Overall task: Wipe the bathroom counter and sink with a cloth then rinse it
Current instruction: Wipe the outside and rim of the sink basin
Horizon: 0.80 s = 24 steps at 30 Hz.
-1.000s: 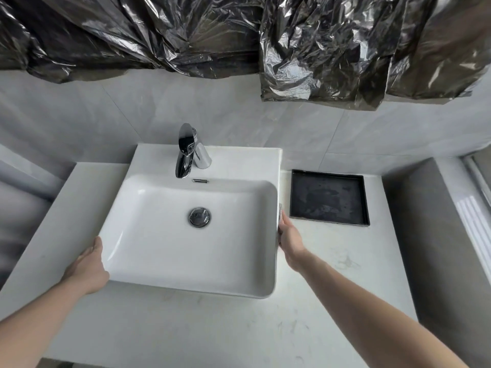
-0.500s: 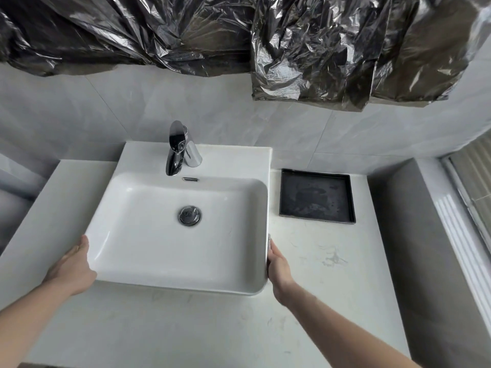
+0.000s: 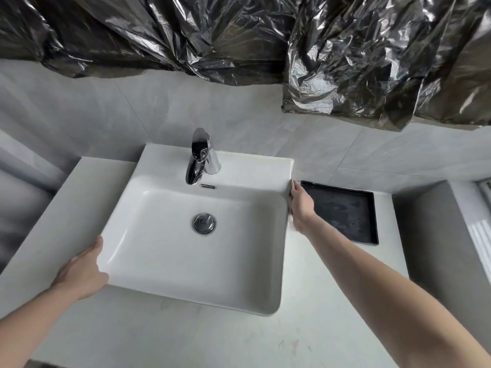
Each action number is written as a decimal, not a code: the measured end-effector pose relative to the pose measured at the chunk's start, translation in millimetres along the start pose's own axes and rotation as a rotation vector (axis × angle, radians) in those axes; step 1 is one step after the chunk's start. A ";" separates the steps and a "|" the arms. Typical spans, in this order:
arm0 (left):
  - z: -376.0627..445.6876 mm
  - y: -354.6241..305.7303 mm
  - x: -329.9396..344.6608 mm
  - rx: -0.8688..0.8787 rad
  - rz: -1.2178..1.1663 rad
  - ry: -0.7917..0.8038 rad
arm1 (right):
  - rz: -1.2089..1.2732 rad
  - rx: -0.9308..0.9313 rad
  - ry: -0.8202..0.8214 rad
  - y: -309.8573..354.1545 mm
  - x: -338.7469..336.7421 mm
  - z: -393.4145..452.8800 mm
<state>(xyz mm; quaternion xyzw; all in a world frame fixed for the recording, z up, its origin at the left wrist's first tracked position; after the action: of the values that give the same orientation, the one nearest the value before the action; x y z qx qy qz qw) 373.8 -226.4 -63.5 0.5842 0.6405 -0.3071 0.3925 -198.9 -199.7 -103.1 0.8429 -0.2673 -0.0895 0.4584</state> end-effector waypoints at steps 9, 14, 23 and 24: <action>-7.3 -2.9 -2.8 0.007 -0.034 -0.010 | -0.945 -0.396 0.201 55.0 122.8 23.2; -9.4 -5.6 -6.2 -0.006 -0.031 0.000 | -1.429 -0.624 0.408 1.0 214.8 -20.3; -10.3 -1.6 -5.5 0.059 -0.032 0.020 | -1.468 -0.596 0.041 50.9 94.5 23.2; -10.5 -1.2 -5.2 0.063 -0.034 0.021 | -1.454 -0.553 -0.002 54.5 78.7 27.1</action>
<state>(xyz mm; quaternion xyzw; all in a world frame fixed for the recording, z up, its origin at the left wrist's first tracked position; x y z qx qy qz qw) 371.1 -220.3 -53.8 0.5885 0.6445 -0.3278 0.3619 -163.5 -285.0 -66.2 0.6614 0.3844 -0.4318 0.4778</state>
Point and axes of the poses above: each hand's wrist, its own z-axis towards the middle knuckle, its own x-axis out of the palm, y = z × x, the point moved 10 cm from there along z, towards the middle knuckle, and after that the axes turned 2 degrees about y, right-handed, at the moved point
